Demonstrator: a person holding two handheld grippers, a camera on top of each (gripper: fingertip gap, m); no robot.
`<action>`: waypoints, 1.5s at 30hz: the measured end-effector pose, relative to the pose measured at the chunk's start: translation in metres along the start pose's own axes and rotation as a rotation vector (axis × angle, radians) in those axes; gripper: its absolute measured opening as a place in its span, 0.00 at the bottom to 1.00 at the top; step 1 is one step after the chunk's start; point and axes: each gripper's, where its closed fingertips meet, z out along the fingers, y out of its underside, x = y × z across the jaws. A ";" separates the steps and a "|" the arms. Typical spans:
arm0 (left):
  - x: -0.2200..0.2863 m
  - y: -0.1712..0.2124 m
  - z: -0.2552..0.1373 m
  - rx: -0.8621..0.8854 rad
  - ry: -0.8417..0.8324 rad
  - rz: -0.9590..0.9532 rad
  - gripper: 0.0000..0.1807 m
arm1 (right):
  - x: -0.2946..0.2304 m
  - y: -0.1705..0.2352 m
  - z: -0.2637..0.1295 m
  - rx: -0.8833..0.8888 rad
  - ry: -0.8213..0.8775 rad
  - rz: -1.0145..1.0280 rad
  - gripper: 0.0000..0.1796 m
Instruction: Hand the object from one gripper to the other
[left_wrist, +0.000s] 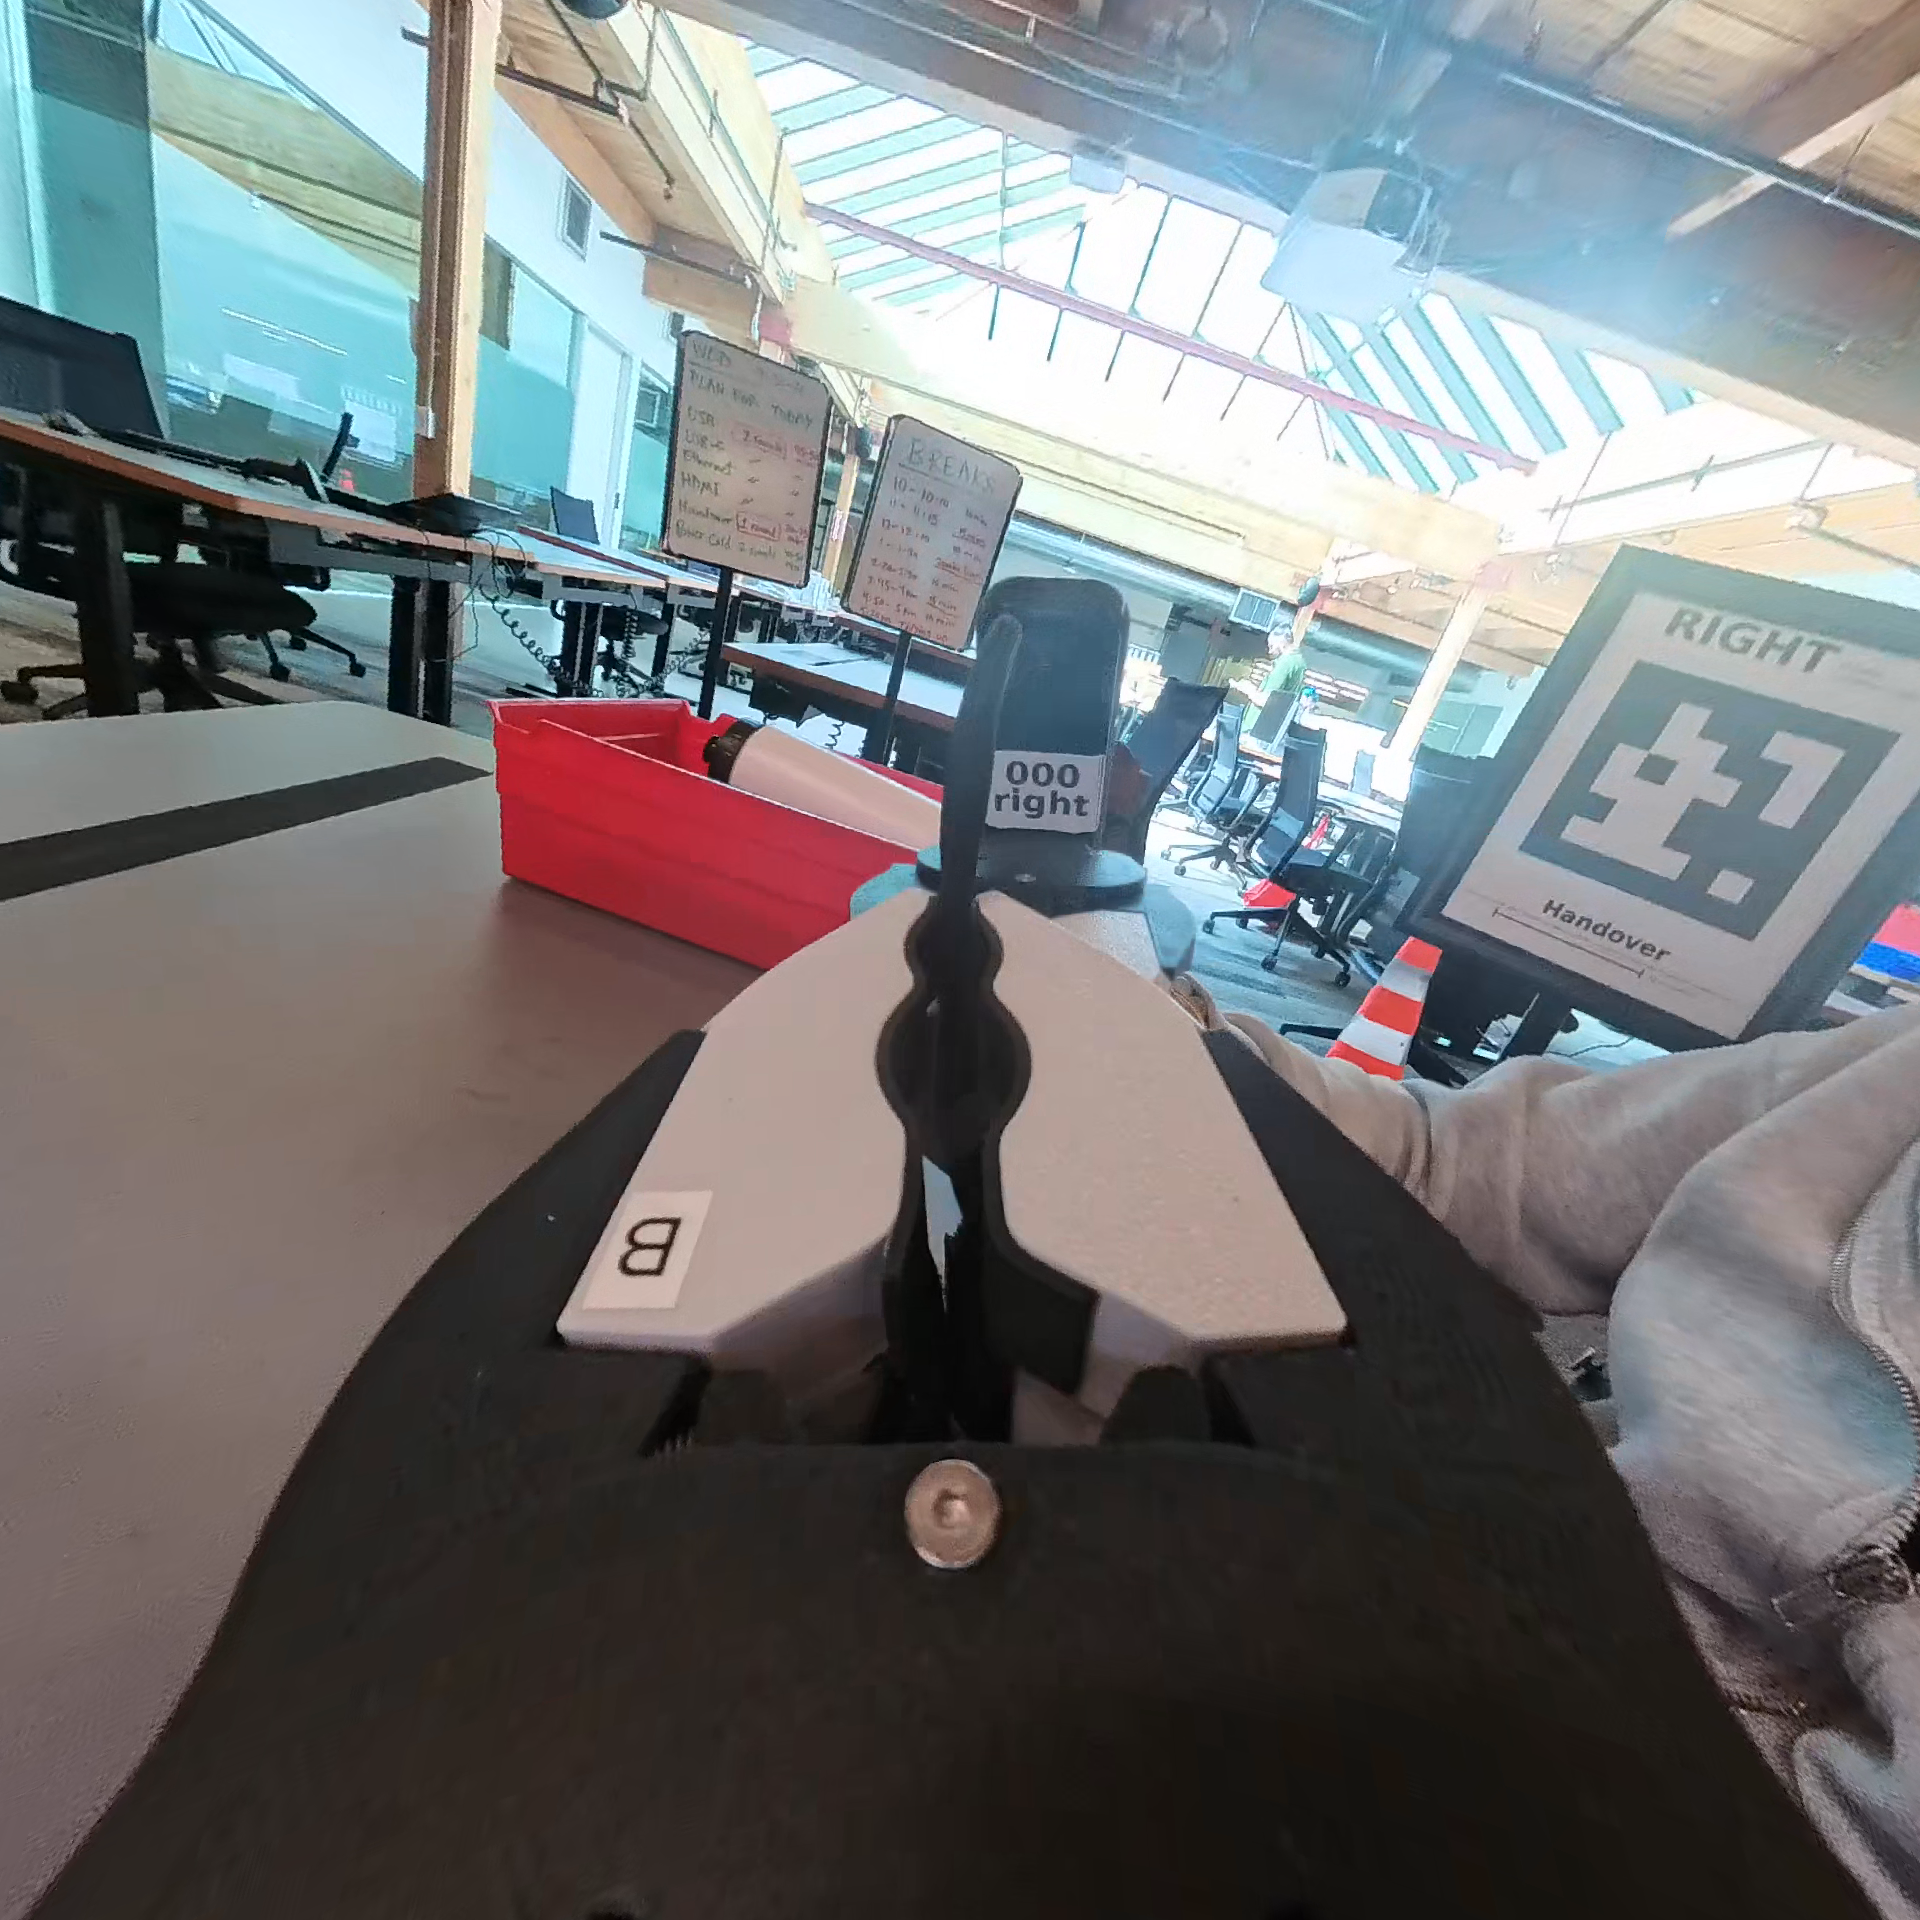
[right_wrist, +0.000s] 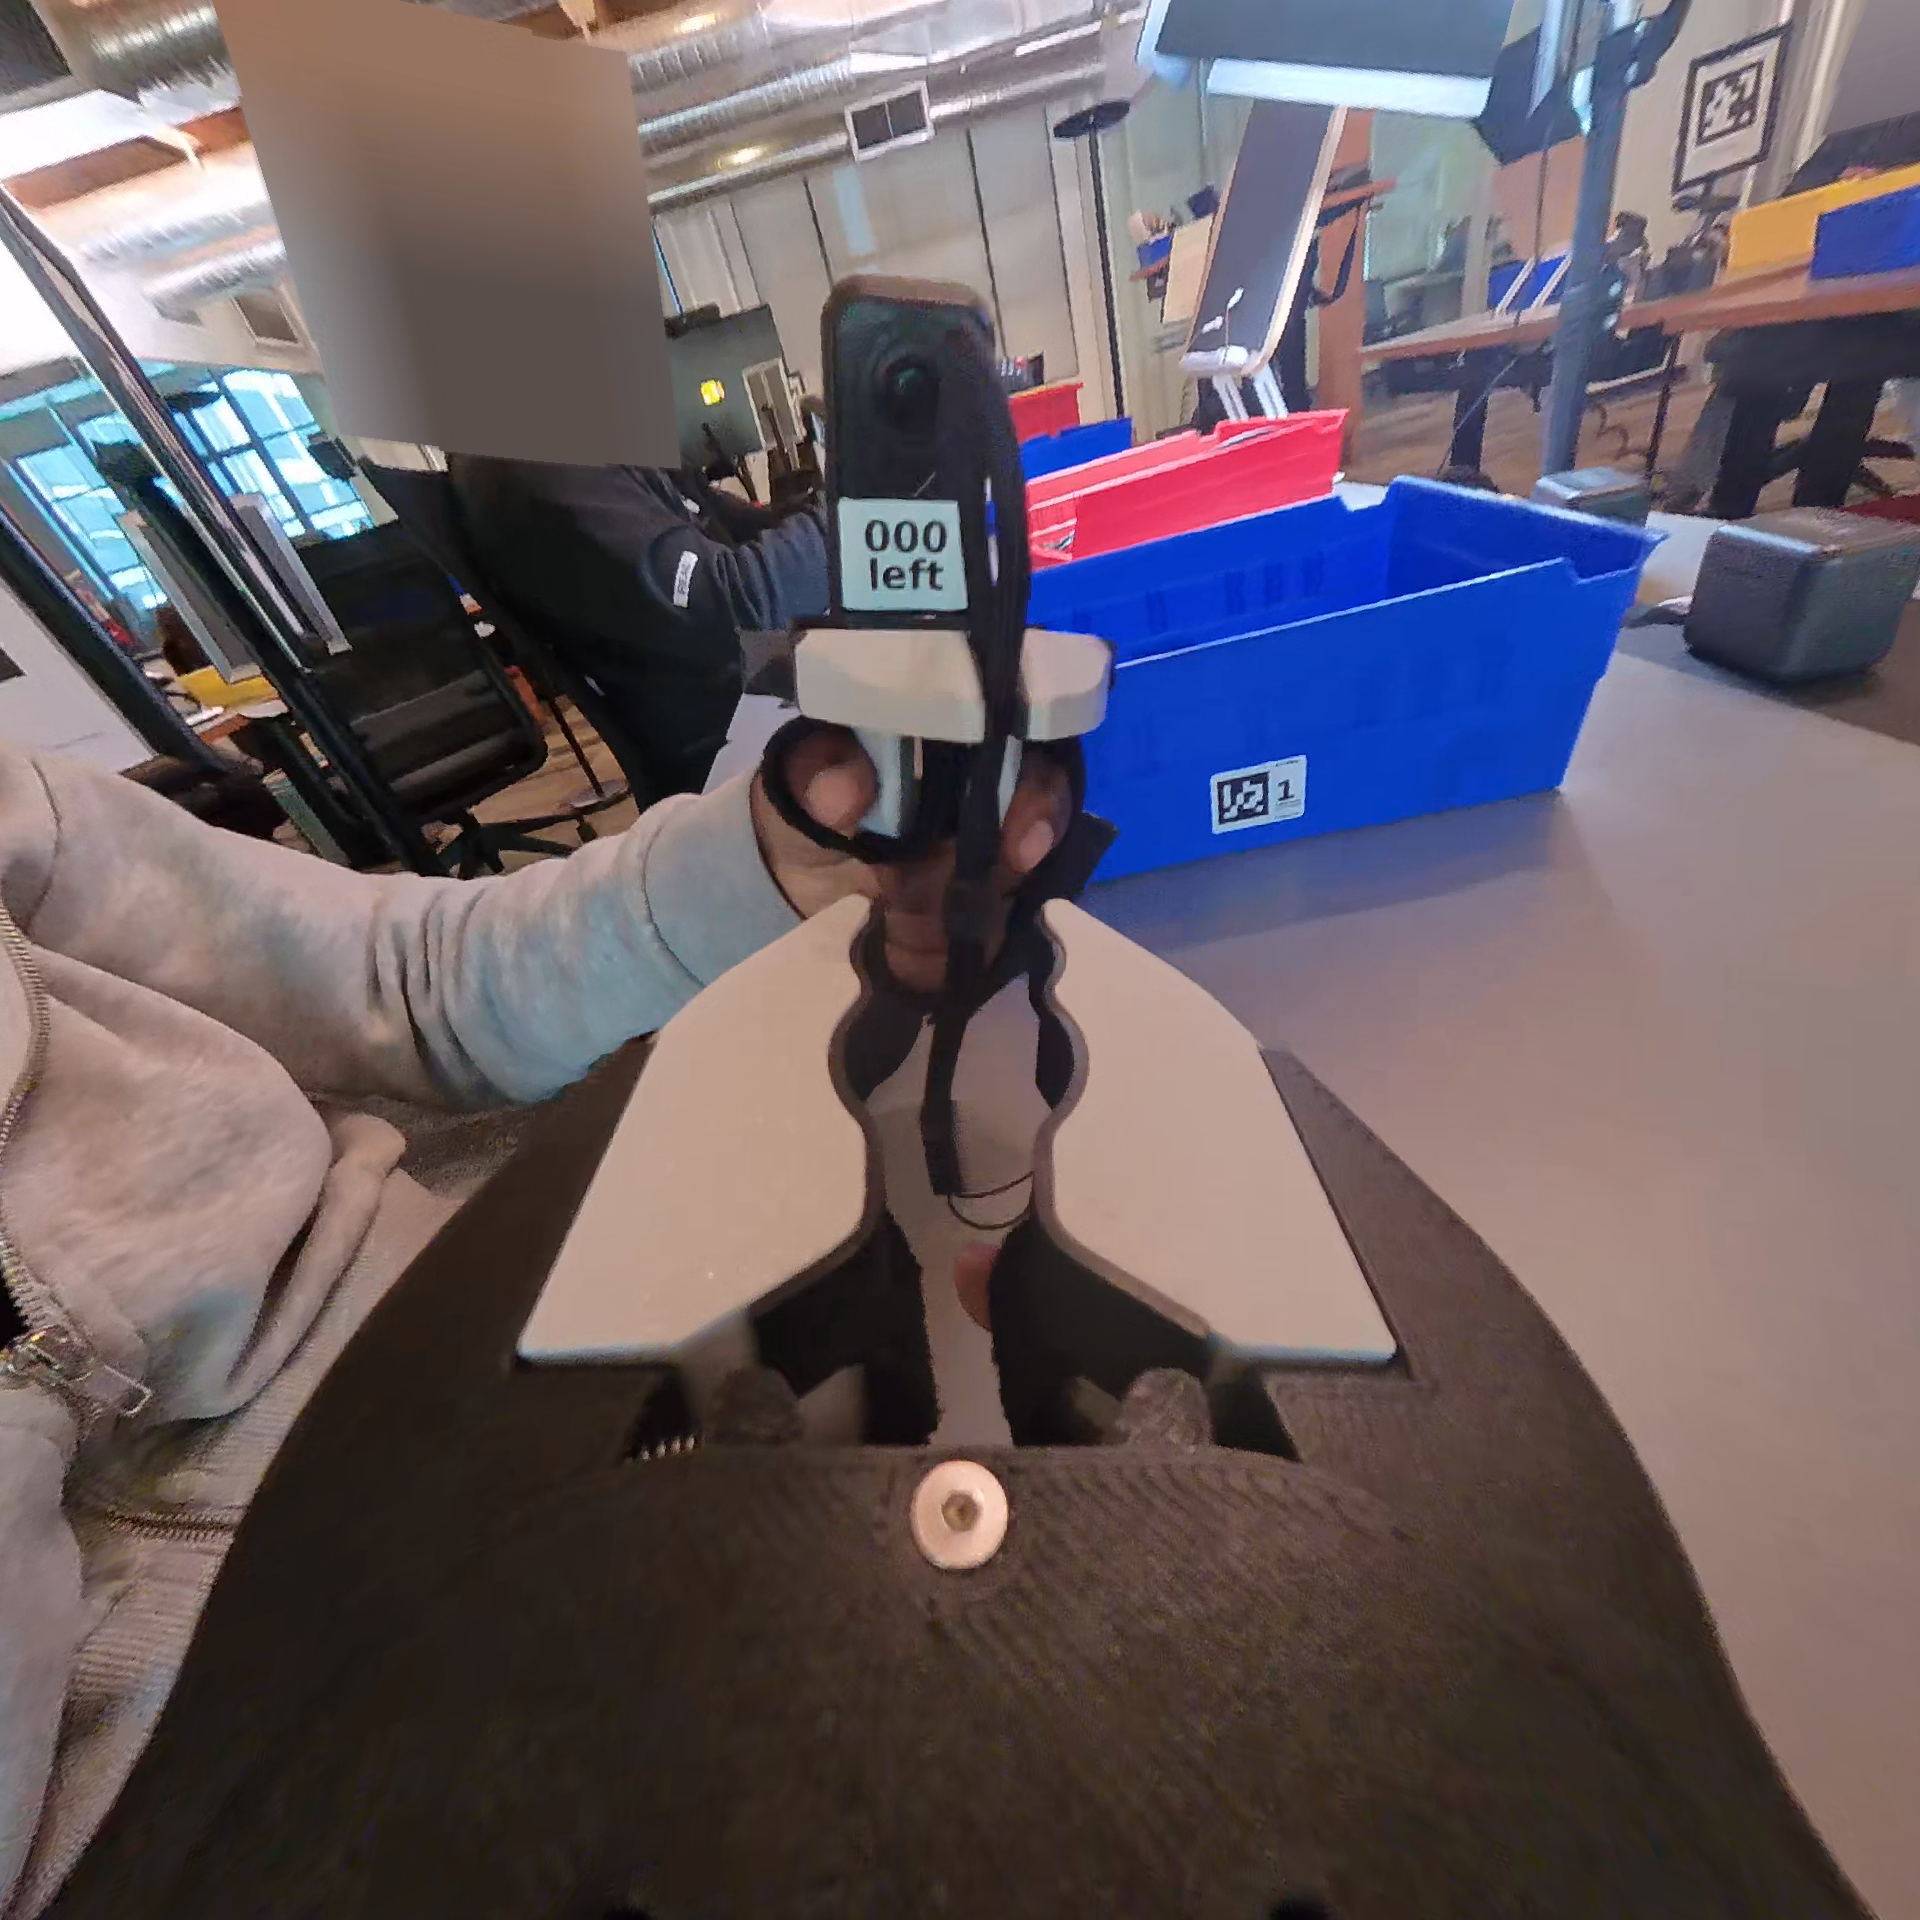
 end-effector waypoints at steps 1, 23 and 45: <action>0.000 0.002 0.001 -0.008 -0.002 0.003 0.02 | -0.001 0.003 0.003 -0.012 -0.003 0.001 0.14; 0.011 0.029 0.010 -0.163 0.064 0.006 0.02 | -0.001 -0.028 -0.013 0.175 -0.014 0.028 0.04; 0.010 0.032 0.011 -0.189 0.047 0.053 0.17 | 0.001 -0.032 -0.018 0.209 -0.027 0.069 0.04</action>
